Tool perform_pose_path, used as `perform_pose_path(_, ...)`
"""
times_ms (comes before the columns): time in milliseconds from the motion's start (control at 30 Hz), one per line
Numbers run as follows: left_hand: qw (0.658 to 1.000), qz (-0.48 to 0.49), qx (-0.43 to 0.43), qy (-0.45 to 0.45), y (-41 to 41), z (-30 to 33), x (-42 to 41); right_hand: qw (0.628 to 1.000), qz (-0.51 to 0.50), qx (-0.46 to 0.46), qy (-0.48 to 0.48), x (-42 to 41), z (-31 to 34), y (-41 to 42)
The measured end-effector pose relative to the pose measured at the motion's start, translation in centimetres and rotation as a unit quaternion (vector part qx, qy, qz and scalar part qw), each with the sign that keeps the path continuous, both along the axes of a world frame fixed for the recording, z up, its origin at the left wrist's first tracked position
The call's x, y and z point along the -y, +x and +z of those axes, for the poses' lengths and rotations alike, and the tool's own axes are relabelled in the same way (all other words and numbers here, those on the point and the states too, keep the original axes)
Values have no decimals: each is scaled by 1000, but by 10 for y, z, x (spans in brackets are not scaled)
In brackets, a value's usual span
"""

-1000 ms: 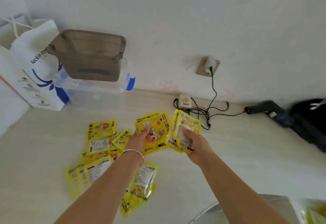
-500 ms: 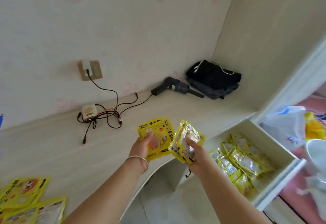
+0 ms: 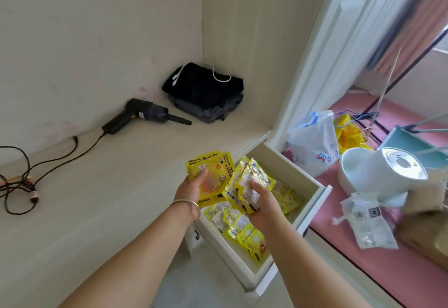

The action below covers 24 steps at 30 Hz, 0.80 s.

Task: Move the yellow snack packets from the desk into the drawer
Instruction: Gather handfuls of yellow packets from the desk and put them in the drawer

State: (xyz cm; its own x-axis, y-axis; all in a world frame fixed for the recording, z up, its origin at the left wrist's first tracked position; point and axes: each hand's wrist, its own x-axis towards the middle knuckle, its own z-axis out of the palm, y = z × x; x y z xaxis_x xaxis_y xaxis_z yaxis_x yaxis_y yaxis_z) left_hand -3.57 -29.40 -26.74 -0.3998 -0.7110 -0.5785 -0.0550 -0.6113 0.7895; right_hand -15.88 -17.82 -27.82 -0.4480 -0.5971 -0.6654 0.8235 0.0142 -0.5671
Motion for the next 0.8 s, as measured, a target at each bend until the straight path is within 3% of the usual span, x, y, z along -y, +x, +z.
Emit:
perform_pose_path(267, 991, -91, 95, 25, -90, -50, 12, 992, -57, 45, 102, -5, -63, -56)
perform_pose_path(500, 962, -220, 147, 61, -168, -103, 31, 976, -125, 95, 152, 8, -103, -97)
perform_pose_path(800, 942, -226, 210, 130, -236, -160, 33, 951, -198, 124, 204, 11, -152, -148)
